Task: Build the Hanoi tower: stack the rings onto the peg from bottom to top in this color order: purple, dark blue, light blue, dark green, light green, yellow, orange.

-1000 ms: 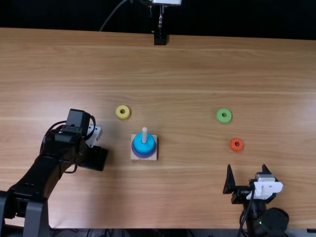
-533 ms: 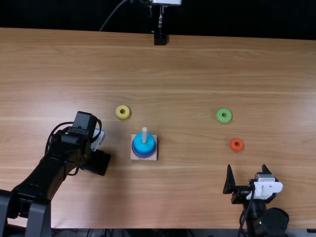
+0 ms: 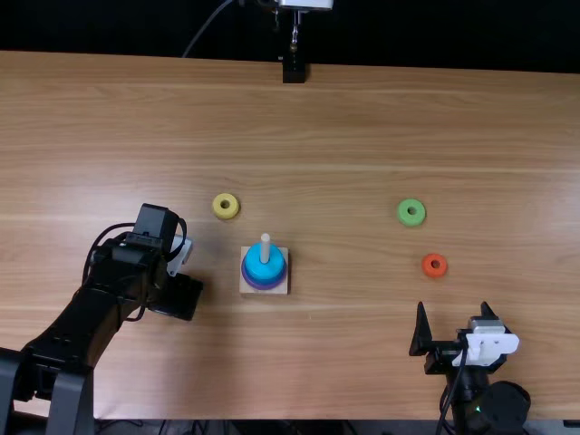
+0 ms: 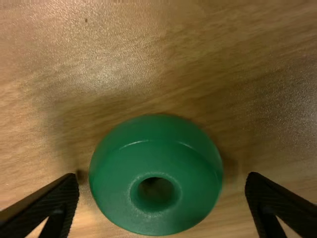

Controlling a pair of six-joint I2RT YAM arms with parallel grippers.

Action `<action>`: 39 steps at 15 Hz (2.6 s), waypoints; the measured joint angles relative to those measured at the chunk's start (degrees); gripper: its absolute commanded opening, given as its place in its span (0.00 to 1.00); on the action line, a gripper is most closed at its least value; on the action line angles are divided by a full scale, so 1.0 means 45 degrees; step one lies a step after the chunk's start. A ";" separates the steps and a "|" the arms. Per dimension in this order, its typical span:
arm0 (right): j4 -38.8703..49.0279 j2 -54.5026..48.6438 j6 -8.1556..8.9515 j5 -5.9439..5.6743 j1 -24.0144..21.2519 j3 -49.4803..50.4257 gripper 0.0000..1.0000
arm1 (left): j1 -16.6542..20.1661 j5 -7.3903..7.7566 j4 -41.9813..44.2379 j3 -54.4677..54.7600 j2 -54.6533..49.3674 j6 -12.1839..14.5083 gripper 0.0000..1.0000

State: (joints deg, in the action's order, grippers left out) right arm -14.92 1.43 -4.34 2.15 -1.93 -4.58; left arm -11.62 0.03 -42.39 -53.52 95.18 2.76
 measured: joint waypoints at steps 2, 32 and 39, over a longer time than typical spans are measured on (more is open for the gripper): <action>-0.0005 0.0000 0.0000 0.0005 0.0000 0.0000 1.00 | 0.0005 -0.0005 0.0219 0.0005 0.0005 -0.0005 0.34; -0.0005 0.0000 -0.0005 0.0000 0.0000 0.0000 1.00 | -0.1268 0.1744 -0.7825 -0.8354 -0.1749 -0.2720 0.04; -0.0005 0.0000 0.0000 0.0005 0.0000 -0.0005 1.00 | -0.2186 0.1705 -1.0302 -1.2036 0.0874 -0.2725 0.04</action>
State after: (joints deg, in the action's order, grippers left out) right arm -14.94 1.43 -4.34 2.17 -1.93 -4.60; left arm -21.45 7.70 -88.75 -107.68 99.11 -9.50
